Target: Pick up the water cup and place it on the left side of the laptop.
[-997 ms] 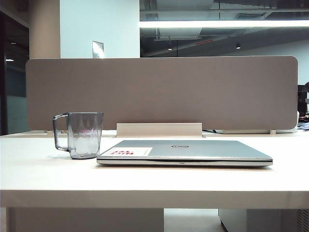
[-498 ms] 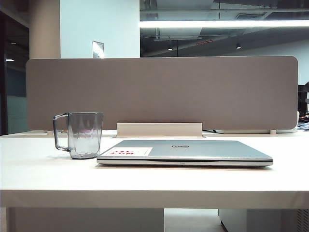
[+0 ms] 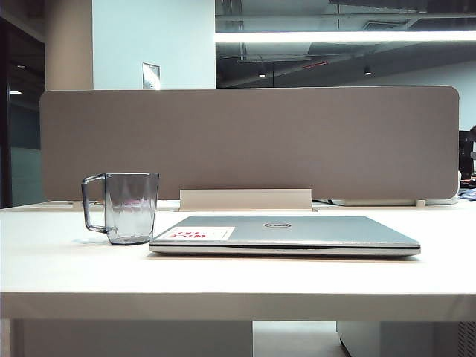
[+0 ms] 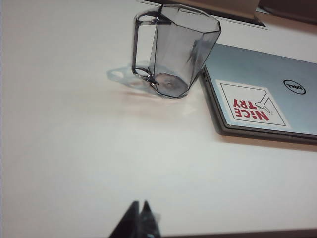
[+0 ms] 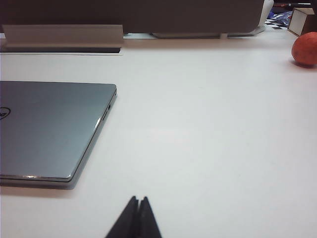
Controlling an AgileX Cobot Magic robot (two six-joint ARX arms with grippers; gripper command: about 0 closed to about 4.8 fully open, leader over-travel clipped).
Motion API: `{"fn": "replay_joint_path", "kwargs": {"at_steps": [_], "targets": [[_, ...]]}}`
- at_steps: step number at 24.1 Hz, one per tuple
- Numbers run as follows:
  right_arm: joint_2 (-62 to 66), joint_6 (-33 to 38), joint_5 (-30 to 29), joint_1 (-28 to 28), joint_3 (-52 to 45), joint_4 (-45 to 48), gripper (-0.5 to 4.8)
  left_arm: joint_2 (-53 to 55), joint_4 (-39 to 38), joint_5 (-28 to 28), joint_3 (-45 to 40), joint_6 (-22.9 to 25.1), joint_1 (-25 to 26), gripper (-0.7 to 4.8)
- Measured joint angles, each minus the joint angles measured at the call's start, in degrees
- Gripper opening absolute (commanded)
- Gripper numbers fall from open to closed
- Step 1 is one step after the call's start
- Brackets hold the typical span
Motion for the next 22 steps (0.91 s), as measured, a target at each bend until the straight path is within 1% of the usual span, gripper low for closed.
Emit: {"fn": "replay_joint_path", "kwargs": {"at_steps": [5,7,8,11,13,17,18,22], "targets": [[0.0,0.0,0.0,0.0,0.0,0.0,-0.01,0.0,0.0,0.0,0.0,0.0,0.0,-0.06],[0.0,0.0,0.0,0.0,0.0,0.0,-0.01,0.0,0.0,-1.1,0.0,3.0,0.5,-0.06],[0.0,0.0,0.0,0.0,0.0,0.0,-0.01,-0.2,0.4,-1.6,-0.1,4.6,3.1,-0.05],[0.0,0.0,0.0,0.0,0.0,0.0,-0.01,-1.2,2.1,-2.4,-0.6,5.2,7.3,-0.05],[0.0,0.0,0.0,0.0,0.0,0.0,-0.01,-3.4,3.2,-2.3,-0.9,5.5,12.6,-0.05],[0.0,0.0,0.0,0.0,0.0,0.0,-0.01,-3.1,4.4,-2.1,-1.3,6.3,16.7,-0.06],[0.0,0.0,0.0,0.0,0.0,0.0,-0.01,-3.1,4.5,-2.3,-1.3,6.3,18.7,-0.05],[0.0,0.0,0.0,0.0,0.0,0.0,-0.01,-3.1,4.5,-2.3,-1.4,7.0,19.3,-0.05]]}}
